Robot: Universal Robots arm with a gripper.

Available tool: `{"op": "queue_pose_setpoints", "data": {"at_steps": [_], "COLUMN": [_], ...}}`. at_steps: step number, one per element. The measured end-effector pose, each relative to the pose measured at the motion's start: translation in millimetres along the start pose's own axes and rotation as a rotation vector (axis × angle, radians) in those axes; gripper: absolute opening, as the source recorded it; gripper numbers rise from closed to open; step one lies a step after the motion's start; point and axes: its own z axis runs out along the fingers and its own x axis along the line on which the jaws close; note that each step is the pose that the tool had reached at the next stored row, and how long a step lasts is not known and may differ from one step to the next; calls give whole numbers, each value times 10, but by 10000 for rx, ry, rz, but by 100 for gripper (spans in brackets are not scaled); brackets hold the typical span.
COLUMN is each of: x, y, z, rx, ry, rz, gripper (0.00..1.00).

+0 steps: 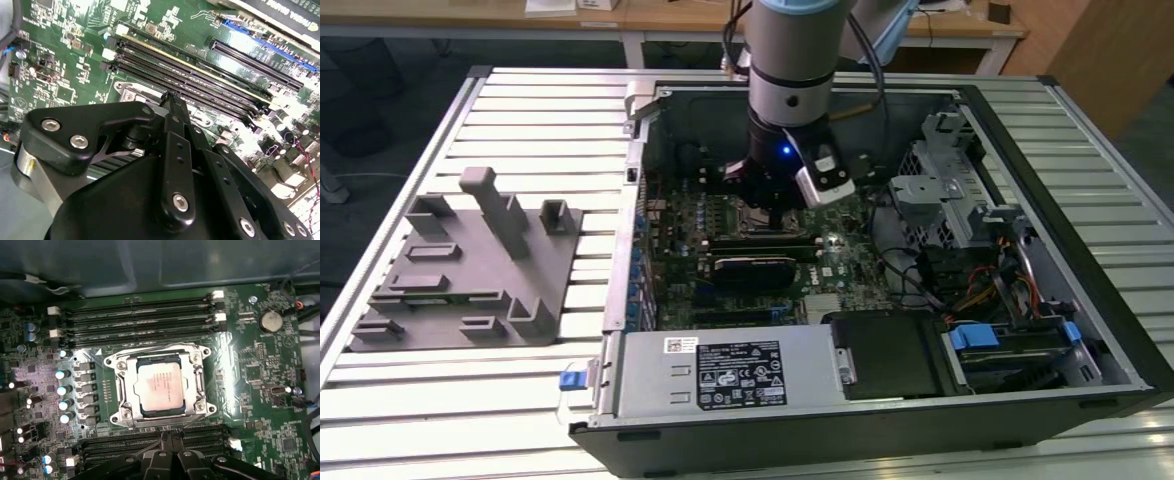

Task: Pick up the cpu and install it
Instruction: 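Install the second cpu locking lever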

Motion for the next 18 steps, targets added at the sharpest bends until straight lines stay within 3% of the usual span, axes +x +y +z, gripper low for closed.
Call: {"op": "queue_pose_setpoints", "data": {"at_steps": [2,8,9,13,14,18], "x": [19,40,41,40,40,40], "y": [-2,-4,-5,-11,-12,-12], "z": [4,4,7,22,22,23], "rx": [-75,-78,-77,-25,-15,-14], "ry": [10,11,45,555,608,609], "rz": [-114,-146,-148,-198,-204,-207], "gripper": [11,11,11,11,11,11]}}
